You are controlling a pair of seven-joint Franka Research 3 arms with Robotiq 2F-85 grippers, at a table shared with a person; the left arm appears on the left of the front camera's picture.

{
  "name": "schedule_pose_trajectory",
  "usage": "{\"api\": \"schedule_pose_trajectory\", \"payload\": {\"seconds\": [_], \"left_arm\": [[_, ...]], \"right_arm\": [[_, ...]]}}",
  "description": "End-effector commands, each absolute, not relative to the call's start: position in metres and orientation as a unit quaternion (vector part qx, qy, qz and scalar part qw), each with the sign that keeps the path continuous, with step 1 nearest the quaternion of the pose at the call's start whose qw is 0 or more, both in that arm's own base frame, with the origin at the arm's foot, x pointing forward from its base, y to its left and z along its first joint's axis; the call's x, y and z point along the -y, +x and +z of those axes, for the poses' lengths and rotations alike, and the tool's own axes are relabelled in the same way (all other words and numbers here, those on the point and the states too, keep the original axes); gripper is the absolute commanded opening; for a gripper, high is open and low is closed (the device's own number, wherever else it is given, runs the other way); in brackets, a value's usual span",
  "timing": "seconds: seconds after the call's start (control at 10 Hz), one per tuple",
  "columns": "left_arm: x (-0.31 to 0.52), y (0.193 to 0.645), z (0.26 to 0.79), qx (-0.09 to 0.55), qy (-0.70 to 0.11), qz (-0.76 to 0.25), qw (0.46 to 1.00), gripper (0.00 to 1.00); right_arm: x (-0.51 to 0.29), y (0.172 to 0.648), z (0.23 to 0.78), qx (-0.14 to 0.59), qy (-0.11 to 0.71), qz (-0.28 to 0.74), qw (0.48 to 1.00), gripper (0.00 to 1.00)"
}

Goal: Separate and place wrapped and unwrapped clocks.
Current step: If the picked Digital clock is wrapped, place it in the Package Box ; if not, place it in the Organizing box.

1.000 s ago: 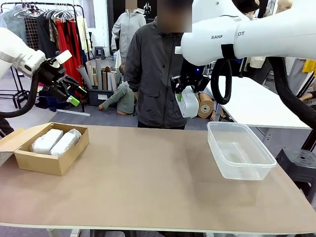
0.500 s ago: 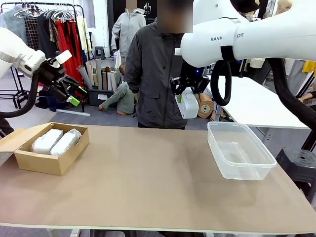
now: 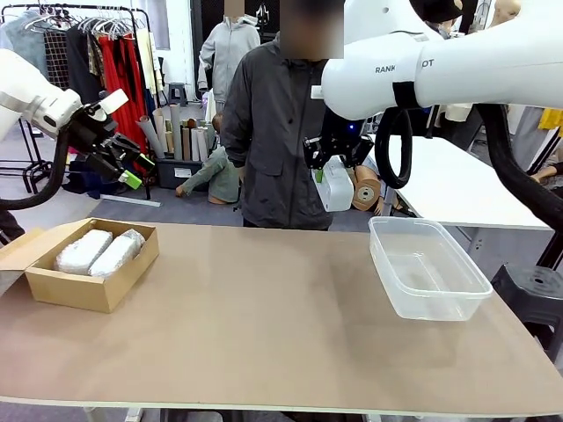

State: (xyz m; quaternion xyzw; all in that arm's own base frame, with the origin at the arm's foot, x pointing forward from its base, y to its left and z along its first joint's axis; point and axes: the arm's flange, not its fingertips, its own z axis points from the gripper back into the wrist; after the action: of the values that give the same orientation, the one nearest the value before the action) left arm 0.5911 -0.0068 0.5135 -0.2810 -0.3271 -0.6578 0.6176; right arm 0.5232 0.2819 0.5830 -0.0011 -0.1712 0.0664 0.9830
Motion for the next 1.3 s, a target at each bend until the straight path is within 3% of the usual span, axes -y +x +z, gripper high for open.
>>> {"api": "schedule_pose_trajectory", "payload": {"seconds": [0.0,0.3,0.6,0.8,1.2], "left_arm": [[0.006,0.589,0.515,0.325,-0.281,-0.660,0.616,1.00],[0.006,0.589,0.515,0.325,-0.281,-0.660,0.616,1.00],[0.006,0.589,0.515,0.325,-0.281,-0.660,0.616,1.00],[0.006,0.589,0.515,0.325,-0.281,-0.660,0.616,1.00],[0.006,0.589,0.515,0.325,-0.281,-0.660,0.616,1.00]], "right_arm": [[-0.281,0.523,0.587,0.174,-0.001,0.066,0.983,0.00],[-0.282,0.523,0.583,0.171,-0.001,0.066,0.983,0.00],[-0.265,0.490,0.609,0.158,-0.008,0.164,0.974,0.00],[-0.234,0.484,0.627,0.146,0.009,0.188,0.971,0.00],[-0.156,0.461,0.612,0.104,0.014,0.247,0.963,0.00]]}}
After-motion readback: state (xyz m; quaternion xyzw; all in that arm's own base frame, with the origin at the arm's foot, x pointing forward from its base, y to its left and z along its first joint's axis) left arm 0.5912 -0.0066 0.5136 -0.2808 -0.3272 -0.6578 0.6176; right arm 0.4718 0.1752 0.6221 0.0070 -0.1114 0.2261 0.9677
